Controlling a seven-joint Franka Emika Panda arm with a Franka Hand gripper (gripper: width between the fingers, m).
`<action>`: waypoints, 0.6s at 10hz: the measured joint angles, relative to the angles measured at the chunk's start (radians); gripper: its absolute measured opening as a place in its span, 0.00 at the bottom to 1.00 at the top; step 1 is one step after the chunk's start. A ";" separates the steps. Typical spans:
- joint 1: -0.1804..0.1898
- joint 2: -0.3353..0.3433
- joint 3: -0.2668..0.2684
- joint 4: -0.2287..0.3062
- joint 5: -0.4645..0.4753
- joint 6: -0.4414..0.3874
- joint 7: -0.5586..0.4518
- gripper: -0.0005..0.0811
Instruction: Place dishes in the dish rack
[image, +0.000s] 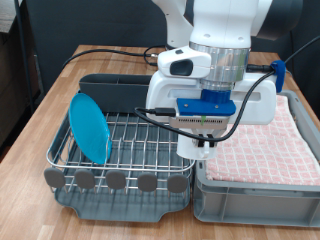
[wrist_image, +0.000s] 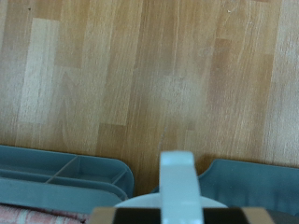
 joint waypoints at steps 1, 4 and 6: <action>-0.005 0.010 0.002 0.003 0.003 0.003 -0.005 0.09; -0.023 0.029 0.014 0.008 0.008 0.017 -0.021 0.09; -0.035 0.039 0.021 0.009 0.015 0.028 -0.035 0.09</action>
